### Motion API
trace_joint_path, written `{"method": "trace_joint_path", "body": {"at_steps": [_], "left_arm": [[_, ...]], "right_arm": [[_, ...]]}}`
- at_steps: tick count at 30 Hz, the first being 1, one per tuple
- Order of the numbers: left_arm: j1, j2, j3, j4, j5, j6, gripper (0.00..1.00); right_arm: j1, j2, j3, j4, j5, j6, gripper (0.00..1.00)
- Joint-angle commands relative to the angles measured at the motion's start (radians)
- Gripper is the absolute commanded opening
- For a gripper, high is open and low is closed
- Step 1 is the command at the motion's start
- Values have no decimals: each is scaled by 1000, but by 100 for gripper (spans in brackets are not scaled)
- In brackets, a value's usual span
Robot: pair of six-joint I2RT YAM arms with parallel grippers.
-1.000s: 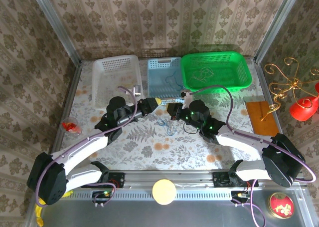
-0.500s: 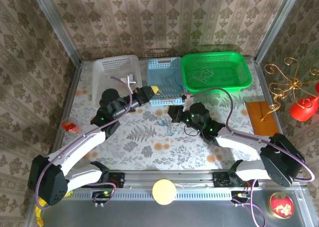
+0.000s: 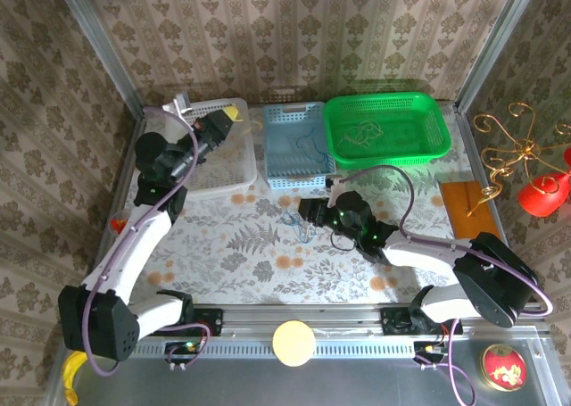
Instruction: Untangle the cables
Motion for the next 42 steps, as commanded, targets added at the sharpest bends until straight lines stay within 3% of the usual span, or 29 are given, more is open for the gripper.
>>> {"method": "trace_joint_path", "body": {"at_steps": [1, 9, 16, 25, 33, 36, 42], "left_arm": [[81, 45, 39, 16, 69, 47, 0], [231, 189, 119, -175, 61, 317, 0], [272, 362, 197, -333, -25, 547, 2], [278, 477, 266, -412, -51, 618, 56], [257, 385, 273, -458, -28, 630, 82], [235, 327, 258, -474, -18, 627, 99], [148, 198, 177, -507, -32, 615, 100]], "right_arm": [[-3, -35, 7, -43, 45, 2, 47], [-10, -129, 46, -211, 85, -1, 56], [-26, -196, 95, -384, 113, -7, 59], [-53, -238, 184, -538, 113, -30, 62], [-56, -154, 252, -627, 73, -42, 62], [-54, -90, 266, -646, 44, -39, 61], [-48, 15, 254, -608, -4, -24, 58]]}}
